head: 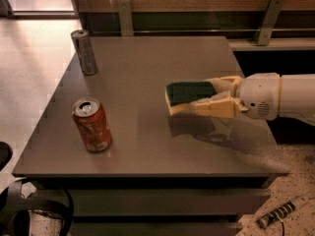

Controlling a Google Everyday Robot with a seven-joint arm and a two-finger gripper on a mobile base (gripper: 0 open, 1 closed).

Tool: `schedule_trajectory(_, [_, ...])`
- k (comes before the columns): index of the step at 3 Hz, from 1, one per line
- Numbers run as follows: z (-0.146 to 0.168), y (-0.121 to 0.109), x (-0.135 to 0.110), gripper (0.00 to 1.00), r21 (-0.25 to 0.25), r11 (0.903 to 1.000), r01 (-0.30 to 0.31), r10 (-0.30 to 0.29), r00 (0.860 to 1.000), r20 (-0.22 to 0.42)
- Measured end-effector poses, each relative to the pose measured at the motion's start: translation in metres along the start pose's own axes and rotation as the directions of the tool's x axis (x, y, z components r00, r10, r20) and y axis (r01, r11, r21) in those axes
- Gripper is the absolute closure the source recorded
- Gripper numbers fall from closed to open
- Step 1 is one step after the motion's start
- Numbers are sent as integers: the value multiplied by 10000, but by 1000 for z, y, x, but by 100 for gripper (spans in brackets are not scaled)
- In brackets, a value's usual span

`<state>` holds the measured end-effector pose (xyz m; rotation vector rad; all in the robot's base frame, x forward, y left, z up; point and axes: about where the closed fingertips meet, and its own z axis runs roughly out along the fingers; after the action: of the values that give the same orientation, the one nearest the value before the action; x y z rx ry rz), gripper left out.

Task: Move sponge near coke can

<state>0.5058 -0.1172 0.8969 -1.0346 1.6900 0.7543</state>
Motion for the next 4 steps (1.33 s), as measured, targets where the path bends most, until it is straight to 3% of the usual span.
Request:
schedule_trajectory(1, [28,51,3,100,-1397,9881,637,-678,9974,-244])
schedule_trajectory(2, [52,89,7,98,-2740,9537,1242,-1378,9900,-308])
schedule_trajectory(4, [53,89,5,51,-2679,9556,1227,-1359,9902,-314])
